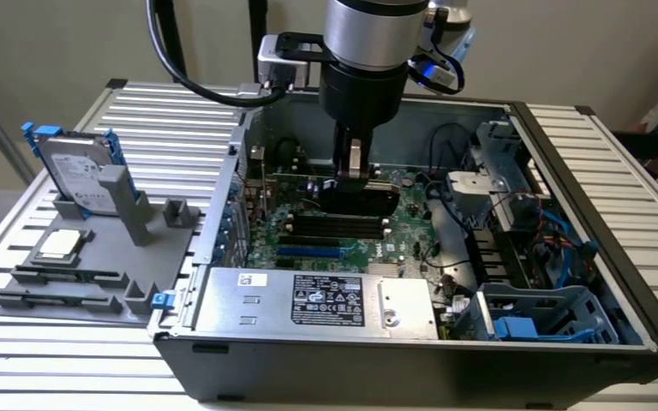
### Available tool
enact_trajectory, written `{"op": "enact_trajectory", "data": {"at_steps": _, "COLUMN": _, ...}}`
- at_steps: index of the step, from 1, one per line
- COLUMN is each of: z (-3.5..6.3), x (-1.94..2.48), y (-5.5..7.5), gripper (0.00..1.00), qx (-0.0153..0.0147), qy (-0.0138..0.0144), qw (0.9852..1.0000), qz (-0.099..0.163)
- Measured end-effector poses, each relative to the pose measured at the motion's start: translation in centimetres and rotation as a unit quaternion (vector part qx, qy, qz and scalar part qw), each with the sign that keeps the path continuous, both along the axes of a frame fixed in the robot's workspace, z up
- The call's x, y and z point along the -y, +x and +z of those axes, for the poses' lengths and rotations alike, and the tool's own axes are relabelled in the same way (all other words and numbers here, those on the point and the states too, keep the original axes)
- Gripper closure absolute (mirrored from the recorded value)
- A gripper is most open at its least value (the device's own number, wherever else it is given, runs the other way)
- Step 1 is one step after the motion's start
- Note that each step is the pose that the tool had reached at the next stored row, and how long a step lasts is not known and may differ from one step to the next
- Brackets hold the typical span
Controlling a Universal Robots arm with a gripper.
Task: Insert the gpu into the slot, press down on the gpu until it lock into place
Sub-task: 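Insert the gpu into the slot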
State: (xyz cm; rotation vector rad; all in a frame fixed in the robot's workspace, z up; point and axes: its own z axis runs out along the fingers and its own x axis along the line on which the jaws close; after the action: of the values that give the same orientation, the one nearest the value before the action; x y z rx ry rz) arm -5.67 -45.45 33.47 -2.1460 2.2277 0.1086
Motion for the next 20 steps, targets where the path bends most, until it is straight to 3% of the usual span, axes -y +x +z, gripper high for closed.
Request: {"op": "enact_trajectory", "data": {"at_steps": 20, "z": 0.0, "x": 0.0, "y": 0.0, "gripper": 0.73, "qx": 0.0, "qy": 0.0, "qw": 1.0, "qz": 0.0}}
